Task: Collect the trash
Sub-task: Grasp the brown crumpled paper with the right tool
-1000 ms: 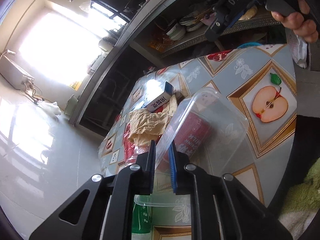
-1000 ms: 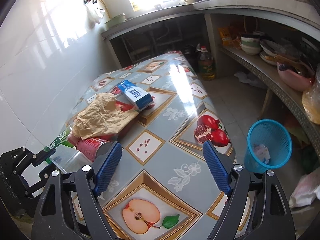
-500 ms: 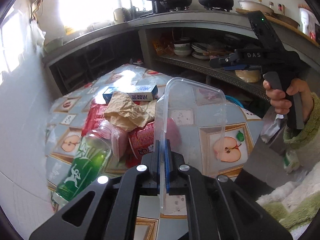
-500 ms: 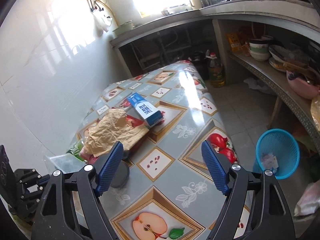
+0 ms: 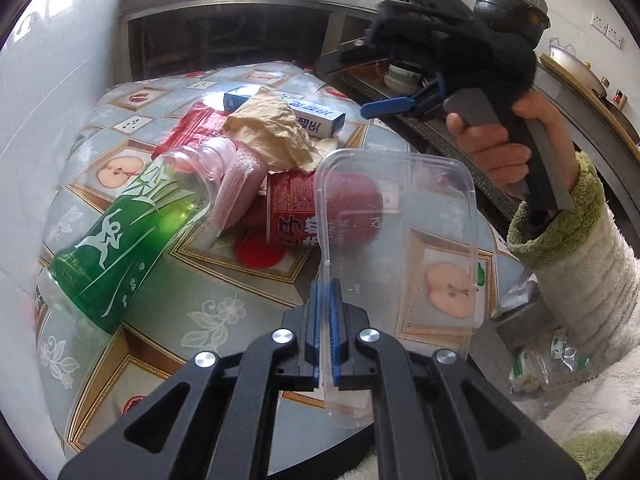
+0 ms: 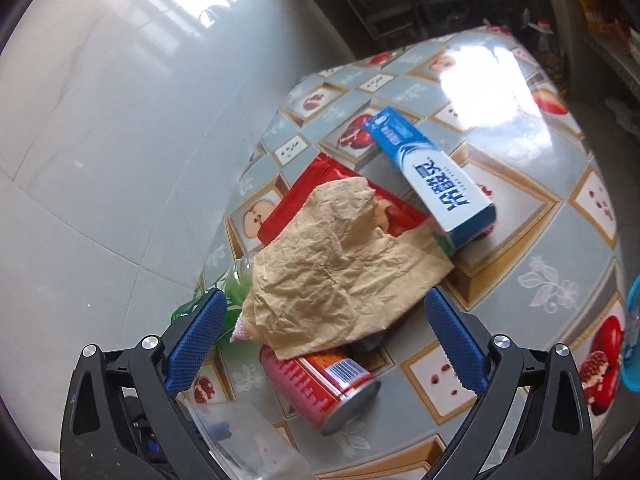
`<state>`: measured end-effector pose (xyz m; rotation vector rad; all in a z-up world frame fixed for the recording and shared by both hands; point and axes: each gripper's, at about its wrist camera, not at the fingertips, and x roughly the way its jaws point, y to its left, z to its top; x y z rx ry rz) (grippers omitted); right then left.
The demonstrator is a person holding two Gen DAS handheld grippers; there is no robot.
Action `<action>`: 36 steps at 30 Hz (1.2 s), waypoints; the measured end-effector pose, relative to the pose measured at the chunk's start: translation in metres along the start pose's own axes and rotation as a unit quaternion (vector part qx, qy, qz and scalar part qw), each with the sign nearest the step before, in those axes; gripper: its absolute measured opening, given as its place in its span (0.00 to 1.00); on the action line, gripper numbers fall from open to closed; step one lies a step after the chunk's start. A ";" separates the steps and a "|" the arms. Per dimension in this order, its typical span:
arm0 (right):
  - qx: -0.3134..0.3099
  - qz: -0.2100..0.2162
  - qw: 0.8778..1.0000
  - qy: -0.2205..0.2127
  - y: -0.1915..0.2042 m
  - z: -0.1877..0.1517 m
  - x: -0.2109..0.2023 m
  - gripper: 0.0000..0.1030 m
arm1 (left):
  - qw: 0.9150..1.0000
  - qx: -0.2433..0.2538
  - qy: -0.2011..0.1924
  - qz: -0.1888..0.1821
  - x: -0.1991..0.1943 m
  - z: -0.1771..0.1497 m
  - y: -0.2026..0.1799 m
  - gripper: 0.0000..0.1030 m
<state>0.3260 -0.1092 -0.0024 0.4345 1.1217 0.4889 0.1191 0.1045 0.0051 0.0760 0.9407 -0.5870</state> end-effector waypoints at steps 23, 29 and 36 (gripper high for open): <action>0.191 0.052 0.972 0.122 -0.039 0.009 0.077 0.72 | 0.999 -0.019 -0.002 -0.033 0.004 0.001 0.011 0.04; 0.204 0.070 0.970 0.115 -0.041 -0.001 0.066 0.48 | 0.999 -0.021 -0.003 -0.036 0.004 0.000 0.012 0.04; 0.199 0.074 0.973 0.090 -0.038 -0.008 0.048 0.27 | 0.999 -0.019 -0.004 -0.037 0.004 0.000 0.012 0.04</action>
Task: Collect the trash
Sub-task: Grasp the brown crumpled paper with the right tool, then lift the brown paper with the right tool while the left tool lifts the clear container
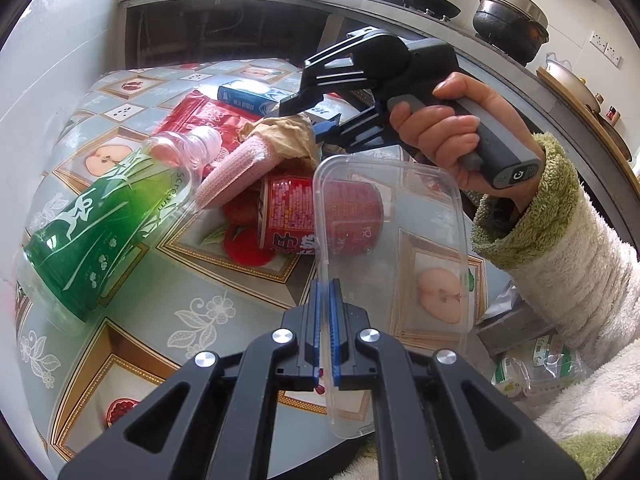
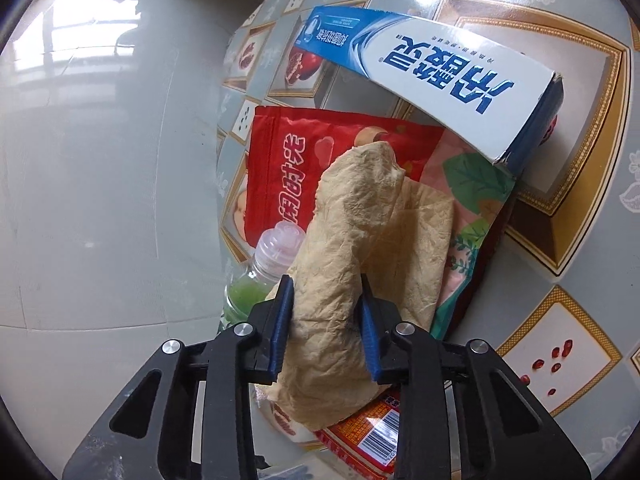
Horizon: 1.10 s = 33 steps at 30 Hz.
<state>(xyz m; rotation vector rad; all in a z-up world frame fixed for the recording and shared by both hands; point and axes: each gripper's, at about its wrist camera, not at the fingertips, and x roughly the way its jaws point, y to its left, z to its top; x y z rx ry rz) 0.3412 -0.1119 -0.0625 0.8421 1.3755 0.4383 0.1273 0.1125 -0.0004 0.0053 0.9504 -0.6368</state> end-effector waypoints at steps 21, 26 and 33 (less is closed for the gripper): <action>-0.066 -0.075 0.993 -0.066 0.009 -0.005 -0.035 0.31 | 1.000 0.005 0.000 -0.004 -0.001 0.000 -0.002 0.04; -0.083 -0.094 0.989 -0.080 0.013 -0.011 -0.044 0.32 | 1.000 0.005 0.001 -0.004 0.000 0.000 -0.003 0.04; -0.119 -0.136 0.978 -0.103 0.023 -0.015 -0.042 0.32 | 1.000 0.010 0.002 -0.006 0.000 -0.001 -0.004 0.04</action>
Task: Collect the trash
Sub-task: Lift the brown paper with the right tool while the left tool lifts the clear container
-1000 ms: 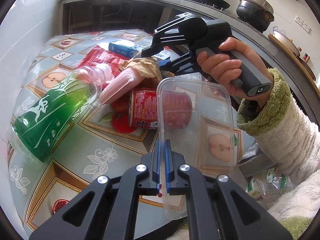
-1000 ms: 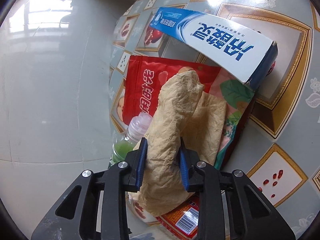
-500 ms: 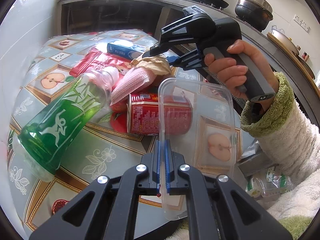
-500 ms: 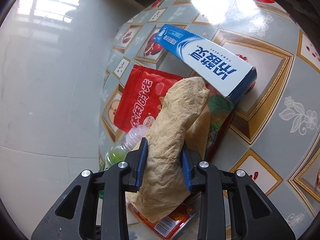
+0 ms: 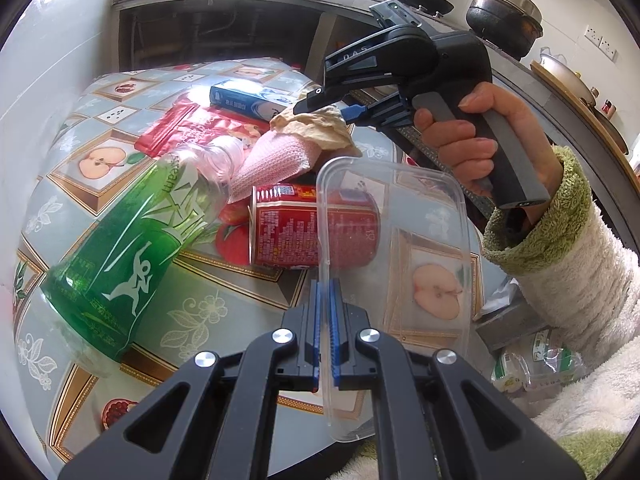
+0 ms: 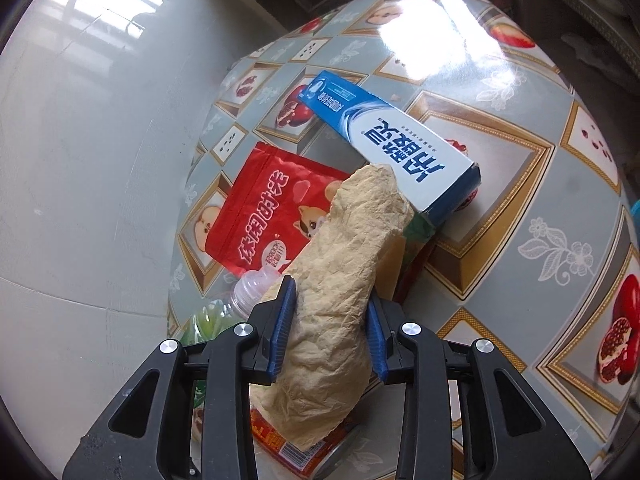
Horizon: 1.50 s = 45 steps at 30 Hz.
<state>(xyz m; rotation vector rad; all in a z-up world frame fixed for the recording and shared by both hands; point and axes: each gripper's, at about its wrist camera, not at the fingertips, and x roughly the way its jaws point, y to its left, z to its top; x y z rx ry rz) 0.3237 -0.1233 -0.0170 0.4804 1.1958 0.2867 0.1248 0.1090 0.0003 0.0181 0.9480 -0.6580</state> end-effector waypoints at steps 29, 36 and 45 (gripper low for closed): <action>-0.136 0.055 0.986 -0.084 0.054 -0.011 -0.050 0.08 | 1.000 -0.002 -0.006 -0.017 -0.002 -0.001 0.003 0.03; -0.128 0.064 0.985 -0.101 0.050 -0.007 -0.064 0.04 | 1.000 0.000 -0.010 -0.022 -0.004 -0.001 0.001 0.03; -0.113 0.105 0.981 -0.115 0.045 -0.010 -0.087 0.03 | 0.999 -0.004 -0.023 -0.040 -0.011 0.002 0.001 0.03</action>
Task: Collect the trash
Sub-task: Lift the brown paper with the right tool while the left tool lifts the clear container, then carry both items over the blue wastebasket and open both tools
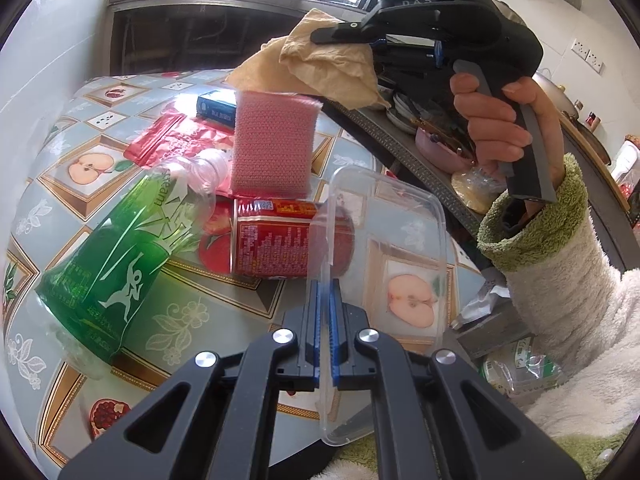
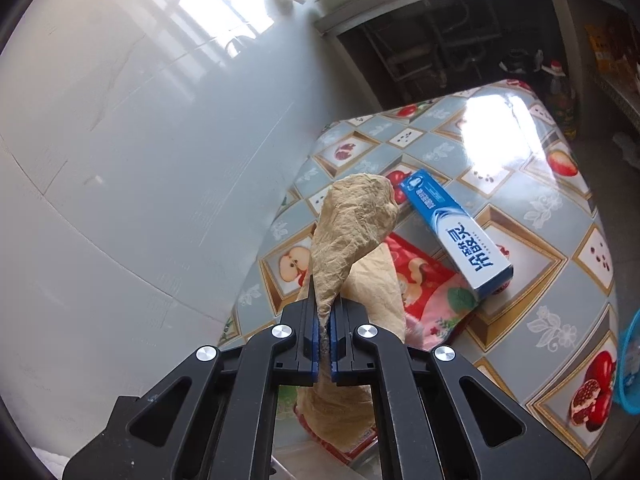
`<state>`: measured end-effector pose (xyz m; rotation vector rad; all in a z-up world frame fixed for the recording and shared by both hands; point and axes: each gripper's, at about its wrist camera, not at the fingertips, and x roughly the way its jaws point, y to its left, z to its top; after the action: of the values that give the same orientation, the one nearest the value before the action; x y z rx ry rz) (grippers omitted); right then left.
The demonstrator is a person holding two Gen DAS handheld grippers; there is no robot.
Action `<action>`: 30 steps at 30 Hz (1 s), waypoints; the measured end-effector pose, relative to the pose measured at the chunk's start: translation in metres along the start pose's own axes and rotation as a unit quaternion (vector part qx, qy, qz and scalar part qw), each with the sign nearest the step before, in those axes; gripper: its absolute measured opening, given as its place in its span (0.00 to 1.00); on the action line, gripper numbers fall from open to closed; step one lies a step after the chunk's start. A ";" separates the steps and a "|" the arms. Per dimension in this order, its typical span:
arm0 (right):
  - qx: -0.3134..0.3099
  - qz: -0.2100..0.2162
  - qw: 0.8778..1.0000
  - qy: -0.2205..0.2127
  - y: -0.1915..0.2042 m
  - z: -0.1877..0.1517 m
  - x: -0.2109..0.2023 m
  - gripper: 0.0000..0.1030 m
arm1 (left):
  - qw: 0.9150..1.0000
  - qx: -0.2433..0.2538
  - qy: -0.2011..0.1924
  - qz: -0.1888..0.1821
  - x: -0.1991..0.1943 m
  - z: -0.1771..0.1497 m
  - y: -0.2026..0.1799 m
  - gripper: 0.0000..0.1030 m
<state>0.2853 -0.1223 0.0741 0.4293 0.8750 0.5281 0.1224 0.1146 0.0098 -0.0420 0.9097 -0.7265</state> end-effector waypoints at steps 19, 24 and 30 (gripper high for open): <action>-0.009 -0.040 0.995 -0.086 -0.007 -0.016 -0.079 0.02 | 0.999 -0.007 -0.029 -0.042 -0.006 0.025 -0.011 0.03; 0.005 -0.088 0.990 -0.112 -0.024 -0.031 -0.107 0.02 | 0.998 -0.001 -0.032 -0.057 0.000 0.044 -0.020 0.03; 0.050 -0.159 0.975 -0.150 -0.063 -0.054 -0.152 0.02 | 0.997 0.021 -0.032 -0.066 0.013 0.082 -0.040 0.03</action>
<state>0.1771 -0.2550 0.1002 0.4368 0.6629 0.1187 0.1656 0.0546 0.0655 -0.0885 0.8359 -0.8633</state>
